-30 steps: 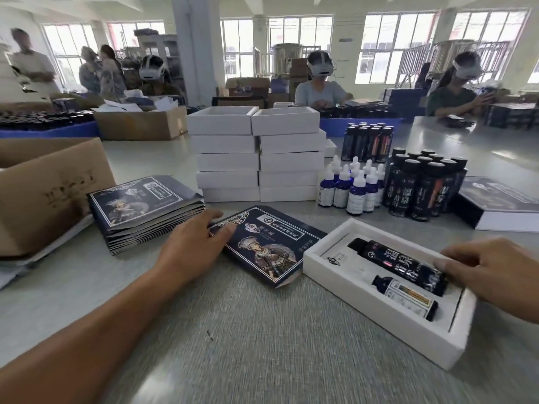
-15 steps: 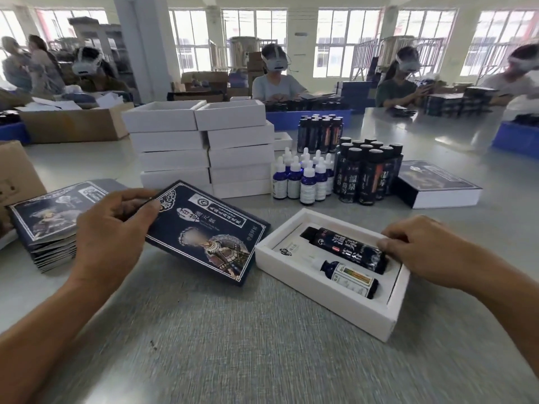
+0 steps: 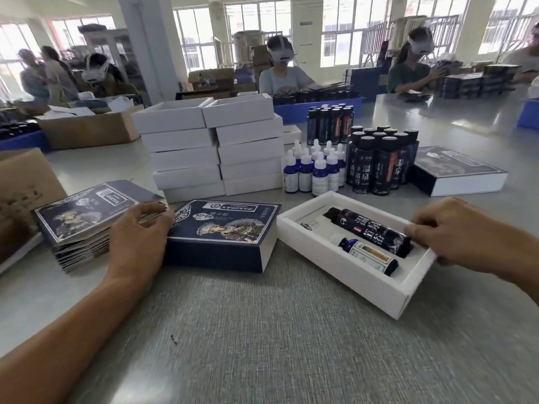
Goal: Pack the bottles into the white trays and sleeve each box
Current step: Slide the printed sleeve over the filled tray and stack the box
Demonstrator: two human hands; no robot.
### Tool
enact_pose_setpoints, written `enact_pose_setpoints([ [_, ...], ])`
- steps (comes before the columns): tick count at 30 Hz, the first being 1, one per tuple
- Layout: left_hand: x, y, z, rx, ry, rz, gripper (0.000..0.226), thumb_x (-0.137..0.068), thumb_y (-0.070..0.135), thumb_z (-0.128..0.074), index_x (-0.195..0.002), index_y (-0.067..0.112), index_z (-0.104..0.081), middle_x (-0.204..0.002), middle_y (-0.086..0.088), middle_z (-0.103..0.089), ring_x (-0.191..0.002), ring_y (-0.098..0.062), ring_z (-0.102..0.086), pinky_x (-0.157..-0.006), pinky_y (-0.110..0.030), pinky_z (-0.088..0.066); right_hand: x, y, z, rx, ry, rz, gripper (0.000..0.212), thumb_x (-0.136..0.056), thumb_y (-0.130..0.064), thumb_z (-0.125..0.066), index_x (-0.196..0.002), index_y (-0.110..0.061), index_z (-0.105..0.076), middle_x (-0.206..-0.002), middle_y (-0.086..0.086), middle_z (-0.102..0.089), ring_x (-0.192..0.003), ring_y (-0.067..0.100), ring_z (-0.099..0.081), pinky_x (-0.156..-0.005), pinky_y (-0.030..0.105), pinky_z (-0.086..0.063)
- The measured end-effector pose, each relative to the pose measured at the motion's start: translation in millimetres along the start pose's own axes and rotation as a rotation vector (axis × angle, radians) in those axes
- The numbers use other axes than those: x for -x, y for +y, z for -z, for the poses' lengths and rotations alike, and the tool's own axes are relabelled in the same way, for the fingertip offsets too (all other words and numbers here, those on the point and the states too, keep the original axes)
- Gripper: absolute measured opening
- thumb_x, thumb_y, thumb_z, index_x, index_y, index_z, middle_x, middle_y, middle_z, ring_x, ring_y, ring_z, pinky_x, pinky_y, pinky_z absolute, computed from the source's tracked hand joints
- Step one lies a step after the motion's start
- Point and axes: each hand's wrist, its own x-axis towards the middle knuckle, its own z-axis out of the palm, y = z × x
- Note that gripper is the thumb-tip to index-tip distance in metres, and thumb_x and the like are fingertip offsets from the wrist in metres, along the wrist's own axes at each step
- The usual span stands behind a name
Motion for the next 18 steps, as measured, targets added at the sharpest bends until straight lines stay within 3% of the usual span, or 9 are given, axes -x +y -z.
enact_pose_setpoints([
  [4,0,-2,0,0.006,0.015,0.014,0.016,-0.083,0.04,-0.074,-0.097,0.033,-0.069,-0.101,0.017,-0.069,-0.091,0.0,-0.065,-0.072,-0.019,-0.045,0,-2,-3,0.012,-0.026,0.018,0.028,-0.095,-0.023,-0.064,-0.069,-0.015,-0.071,-0.063,0.008,-0.064,-0.056,0.022,-0.061,-0.058,0.038,-0.056],
  [6,1,-1,0,0.028,0.033,0.024,0.012,-0.083,0.037,-0.075,-0.093,0.035,-0.069,-0.096,0.019,-0.069,-0.086,0.005,-0.066,-0.068,-0.013,-0.045,1,-3,-4,0.042,-0.035,0.04,0.03,-0.095,-0.025,-0.064,-0.067,-0.016,-0.07,-0.063,0.006,-0.063,-0.056,0.021,-0.059,-0.059,0.037,-0.053],
  [9,4,2,0,0.026,0.029,0.015,0.015,-0.085,0.035,-0.075,-0.099,0.033,-0.068,-0.094,0.018,-0.068,-0.076,0.014,-0.064,-0.056,-0.003,-0.043,3,-5,-5,0.085,-0.046,0.079,0.029,-0.095,-0.029,-0.063,-0.07,-0.018,-0.071,-0.068,0.007,-0.066,-0.064,0.027,-0.064,-0.067,0.047,-0.057],
  [11,7,4,0,0.012,0.006,0.009,0.022,-0.087,0.035,-0.073,-0.108,0.032,-0.066,-0.094,0.012,-0.069,-0.076,0.006,-0.067,-0.058,-0.009,-0.047,5,-7,-6,0.103,-0.053,0.12,0.028,-0.095,-0.033,-0.062,-0.072,-0.021,-0.071,-0.069,0.006,-0.067,-0.067,0.028,-0.065,-0.069,0.049,-0.058],
  [14,13,9,-1,0.003,-0.034,-0.002,0.023,-0.089,0.037,-0.071,-0.11,0.035,-0.063,-0.087,0.006,-0.072,-0.074,-0.006,-0.07,-0.067,-0.03,-0.054,7,-11,-9,0.146,-0.102,0.191,0.025,-0.095,-0.038,-0.059,-0.077,-0.027,-0.071,-0.069,-0.001,-0.067,-0.066,0.022,-0.064,-0.067,0.044,-0.054],
  [18,20,16,-2,0.006,-0.057,-0.034,0.016,-0.091,0.036,-0.069,-0.107,0.035,-0.063,-0.078,0.006,-0.07,-0.067,-0.001,-0.068,-0.063,-0.029,-0.053,9,-13,-6,0.199,-0.157,0.238,0.023,-0.096,-0.042,-0.056,-0.082,-0.031,-0.071,-0.071,-0.006,-0.067,-0.069,0.013,-0.063,-0.067,0.034,-0.051],
])
